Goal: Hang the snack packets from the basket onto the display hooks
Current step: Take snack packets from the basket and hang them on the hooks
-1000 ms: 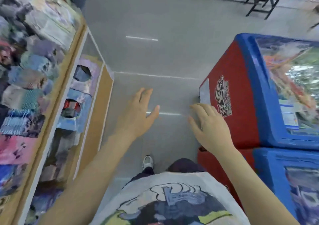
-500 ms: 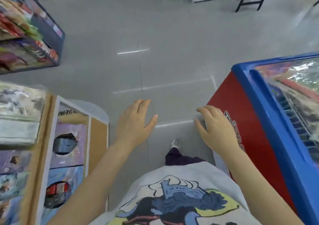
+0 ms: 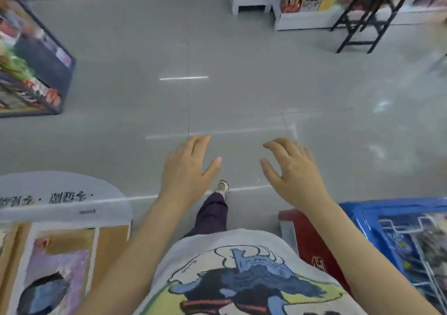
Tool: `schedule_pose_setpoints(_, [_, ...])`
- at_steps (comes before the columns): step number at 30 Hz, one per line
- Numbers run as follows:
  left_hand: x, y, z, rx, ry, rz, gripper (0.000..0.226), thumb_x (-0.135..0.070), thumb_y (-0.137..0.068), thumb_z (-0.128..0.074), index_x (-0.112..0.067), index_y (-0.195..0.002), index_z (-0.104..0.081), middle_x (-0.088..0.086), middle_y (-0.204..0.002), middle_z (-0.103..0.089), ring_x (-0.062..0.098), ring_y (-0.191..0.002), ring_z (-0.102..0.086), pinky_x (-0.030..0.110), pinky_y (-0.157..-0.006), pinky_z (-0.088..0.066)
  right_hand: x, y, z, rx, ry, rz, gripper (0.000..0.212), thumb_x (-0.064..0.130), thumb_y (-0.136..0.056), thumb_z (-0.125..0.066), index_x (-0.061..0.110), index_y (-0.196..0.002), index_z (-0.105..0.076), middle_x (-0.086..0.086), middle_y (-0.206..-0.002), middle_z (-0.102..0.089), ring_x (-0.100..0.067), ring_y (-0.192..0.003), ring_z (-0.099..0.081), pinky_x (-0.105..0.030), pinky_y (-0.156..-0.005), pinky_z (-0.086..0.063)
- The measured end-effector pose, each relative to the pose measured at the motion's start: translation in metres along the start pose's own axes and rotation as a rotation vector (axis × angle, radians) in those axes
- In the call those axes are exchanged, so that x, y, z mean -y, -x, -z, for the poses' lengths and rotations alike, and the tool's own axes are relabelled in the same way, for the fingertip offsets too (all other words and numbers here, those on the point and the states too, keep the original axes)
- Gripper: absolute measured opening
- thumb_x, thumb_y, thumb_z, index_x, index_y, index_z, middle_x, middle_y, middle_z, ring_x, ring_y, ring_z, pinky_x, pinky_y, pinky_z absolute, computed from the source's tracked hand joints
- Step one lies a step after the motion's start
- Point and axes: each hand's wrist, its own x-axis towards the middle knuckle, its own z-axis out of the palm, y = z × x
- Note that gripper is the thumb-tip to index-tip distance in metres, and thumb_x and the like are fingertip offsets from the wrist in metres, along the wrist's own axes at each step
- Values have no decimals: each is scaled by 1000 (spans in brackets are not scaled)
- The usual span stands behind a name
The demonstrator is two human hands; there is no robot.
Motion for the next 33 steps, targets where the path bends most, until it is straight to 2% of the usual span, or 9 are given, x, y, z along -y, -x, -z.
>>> schedule_pose_setpoints(7, [-16,-209,2,60,-26,-246,60,-50,-94,-39,-8,-133,-57,12,-127,-62,35,-112,-62,45,-88,-51,-66,-135,22,-69,69,-161,45,40,-98,-44,10,-124,-64,-10,-120,-64,-31,-111,-60,-46,-97,-43])
schedule_pose_setpoints(12, [-71,-338,-9,96,-35,-421,59,-50,-95,-39,-10,-135,-56,11,-129,-61,32,-113,-60,43,-88,-49,-136,-190,41,-179,84,-378,45,40,-98,-44,10,-126,-63,-10,-123,-63,-30,-114,-57,-46,-99,-42])
schedule_pose_setpoints(19, [-159,-506,-67,161,-60,-507,63,-51,-94,-38,-9,-137,-56,12,-132,-60,34,-117,-59,46,-93,-48,-274,-276,33,-207,17,-570,49,43,-97,-41,10,-127,-62,-11,-125,-62,-32,-115,-58,-48,-101,-43])
schedule_pose_setpoints(23, [-224,-598,-85,177,-99,-501,66,-54,-94,-34,-11,-139,-54,10,-137,-58,32,-124,-55,45,-96,-45,-362,-348,56,-221,-11,-583,49,43,-97,-41,10,-128,-61,-11,-127,-60,-34,-115,-58,-49,-101,-44])
schedule_pose_setpoints(29, [-290,-712,-109,130,-101,-451,63,-54,-95,-34,-13,-140,-53,9,-141,-55,30,-127,-52,44,-100,-40,-472,-464,102,-288,144,-422,44,36,-95,-47,6,-124,-62,-14,-125,-62,-32,-114,-55,-46,-93,-48])
schedule_pose_setpoints(33, [-329,-791,-138,107,-81,-465,60,-51,-96,-38,-11,-138,-55,12,-137,-58,32,-124,-56,45,-99,-44,-539,-531,121,-297,160,-392,43,36,-96,-48,7,-124,-62,-15,-126,-62,-34,-117,-55,-49,-95,-48])
